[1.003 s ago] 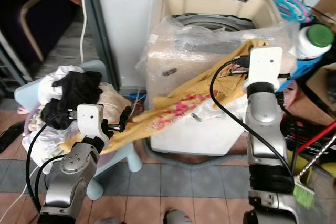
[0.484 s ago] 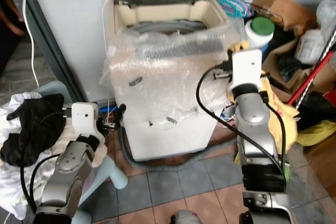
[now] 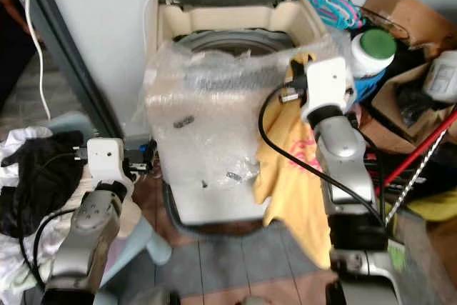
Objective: Clothes washing
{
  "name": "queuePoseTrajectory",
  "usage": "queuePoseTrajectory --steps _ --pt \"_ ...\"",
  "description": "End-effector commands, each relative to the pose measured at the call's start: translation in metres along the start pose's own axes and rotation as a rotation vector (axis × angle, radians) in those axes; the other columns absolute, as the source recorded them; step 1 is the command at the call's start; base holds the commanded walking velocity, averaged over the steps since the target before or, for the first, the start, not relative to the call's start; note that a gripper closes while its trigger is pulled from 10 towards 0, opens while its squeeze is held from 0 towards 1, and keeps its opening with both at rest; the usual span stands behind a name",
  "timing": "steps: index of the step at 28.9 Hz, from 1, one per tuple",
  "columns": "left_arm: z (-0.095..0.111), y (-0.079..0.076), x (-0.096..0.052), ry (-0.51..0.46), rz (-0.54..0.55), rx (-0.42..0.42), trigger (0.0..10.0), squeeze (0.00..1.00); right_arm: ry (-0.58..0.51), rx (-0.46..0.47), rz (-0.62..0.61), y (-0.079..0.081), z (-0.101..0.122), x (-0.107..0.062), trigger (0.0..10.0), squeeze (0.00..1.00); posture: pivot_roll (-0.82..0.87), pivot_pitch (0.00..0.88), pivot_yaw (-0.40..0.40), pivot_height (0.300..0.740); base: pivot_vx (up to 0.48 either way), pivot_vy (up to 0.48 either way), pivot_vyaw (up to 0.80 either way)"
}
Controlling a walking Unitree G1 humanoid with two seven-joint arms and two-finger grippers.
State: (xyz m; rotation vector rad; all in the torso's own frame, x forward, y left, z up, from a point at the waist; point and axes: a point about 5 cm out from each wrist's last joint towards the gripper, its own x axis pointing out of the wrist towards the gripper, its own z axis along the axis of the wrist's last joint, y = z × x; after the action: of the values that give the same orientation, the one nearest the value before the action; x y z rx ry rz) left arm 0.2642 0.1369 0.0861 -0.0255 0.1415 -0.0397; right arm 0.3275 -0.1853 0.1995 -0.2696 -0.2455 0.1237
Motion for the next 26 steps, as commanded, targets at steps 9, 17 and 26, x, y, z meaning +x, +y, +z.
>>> queuePoseTrajectory --steps 9,17,26 --pt "-0.001 -0.003 -0.002 0.01 -0.015 0.006 10.0 0.0 -0.01 0.046 0.045 0.023 -0.001 -0.013 10.0 0.0 -0.05 0.0 0.022 0.74 0.0 -0.357 0.7" --pt "-0.003 0.0 -0.003 0.018 0.007 -0.004 10.0 0.0 0.007 0.06 0.013 0.027 -0.003 -0.016 10.0 0.0 -0.05 0.0 0.022 0.74 0.0 -0.301 0.06" --pt "-0.004 0.005 -0.011 0.009 -0.019 -0.039 10.0 0.0 -0.016 0.068 0.024 0.027 0.003 -0.014 10.0 0.0 -0.05 0.0 0.027 0.74 0.089 0.0 0.0"
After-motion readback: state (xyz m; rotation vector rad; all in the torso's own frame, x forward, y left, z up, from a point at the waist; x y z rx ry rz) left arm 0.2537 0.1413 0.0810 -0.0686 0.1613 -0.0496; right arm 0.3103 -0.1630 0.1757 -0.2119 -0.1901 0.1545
